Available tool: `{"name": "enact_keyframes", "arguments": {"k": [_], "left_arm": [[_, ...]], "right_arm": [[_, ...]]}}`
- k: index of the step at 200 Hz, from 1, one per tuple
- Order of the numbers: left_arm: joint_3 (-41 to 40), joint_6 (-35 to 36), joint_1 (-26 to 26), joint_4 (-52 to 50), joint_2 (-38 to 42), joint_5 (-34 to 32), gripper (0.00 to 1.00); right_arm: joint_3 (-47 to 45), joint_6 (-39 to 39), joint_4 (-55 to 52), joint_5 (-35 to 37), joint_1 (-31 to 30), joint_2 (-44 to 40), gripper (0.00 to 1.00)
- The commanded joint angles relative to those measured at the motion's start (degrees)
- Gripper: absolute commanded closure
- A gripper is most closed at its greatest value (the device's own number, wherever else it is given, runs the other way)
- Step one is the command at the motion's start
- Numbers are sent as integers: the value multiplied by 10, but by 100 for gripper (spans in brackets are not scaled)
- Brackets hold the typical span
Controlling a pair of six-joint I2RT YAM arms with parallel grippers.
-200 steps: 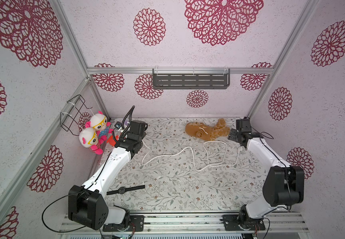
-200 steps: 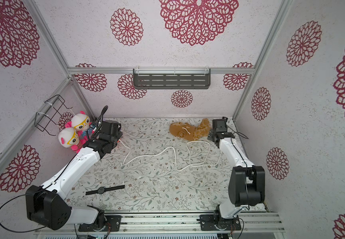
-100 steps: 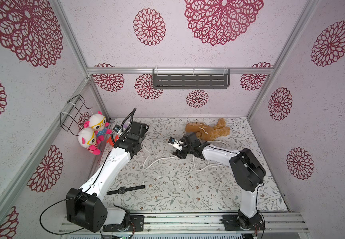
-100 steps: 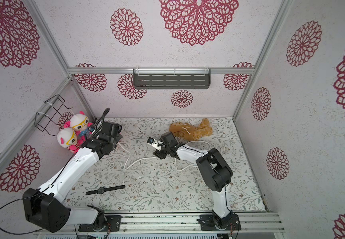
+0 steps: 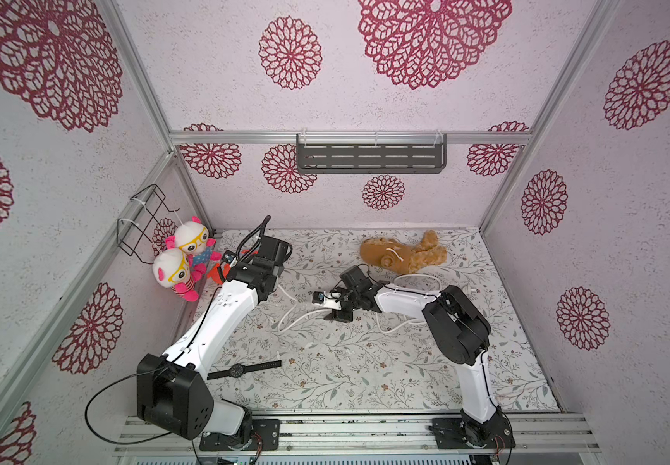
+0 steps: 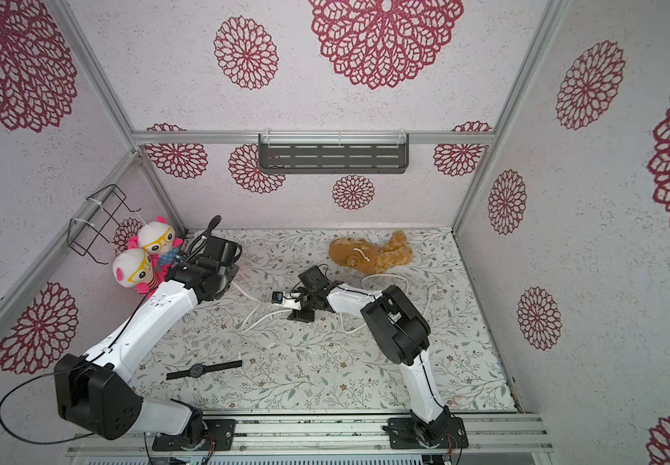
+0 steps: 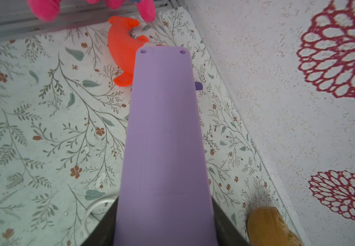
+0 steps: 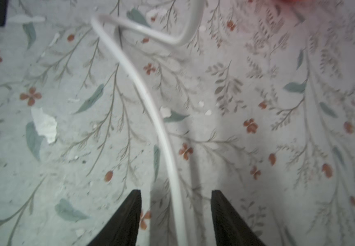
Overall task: Unwrap the cord wrapped around the power strip
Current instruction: Place the power strip at the center of the board.
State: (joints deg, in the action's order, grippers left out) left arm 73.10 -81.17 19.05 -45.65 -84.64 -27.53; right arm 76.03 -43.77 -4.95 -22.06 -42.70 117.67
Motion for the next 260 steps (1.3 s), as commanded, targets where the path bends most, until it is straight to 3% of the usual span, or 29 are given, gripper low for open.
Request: {"name": "enact_keyframes", "arguments": {"k": [1,46,86,118,141,153,183,198,231,248,260], "left_arm": [[-20,-83,6,-23,-45,42,100],[0,-106,6,4,-141,70,100],[2,-125,5,26,-196,78,100],[-1,-113,5,27,-201,67,68],[-11,-102,5,21,-166,35,32],[-11,-101,5,2,-142,9,18],[-15,-90,5,-39,-82,-59,1],[-13,-74,5,-55,-52,-87,3],[-5,47,-6,-77,21,-203,3],[-47,204,-41,-1,65,-270,3],[-116,368,-78,137,97,-252,3]], "right_arm": [[-62,74,58,3,24,-105,41],[-180,171,104,28,62,-300,34],[-275,253,172,130,74,-443,33],[-332,307,185,178,94,-526,32],[-369,331,179,201,111,-574,32],[-387,343,177,212,121,-595,32],[-432,368,173,235,139,-636,32],[-450,384,173,254,147,-651,32],[-479,440,177,360,172,-688,29],[-493,473,180,432,203,-688,29],[-502,502,192,470,235,-674,29]]}}
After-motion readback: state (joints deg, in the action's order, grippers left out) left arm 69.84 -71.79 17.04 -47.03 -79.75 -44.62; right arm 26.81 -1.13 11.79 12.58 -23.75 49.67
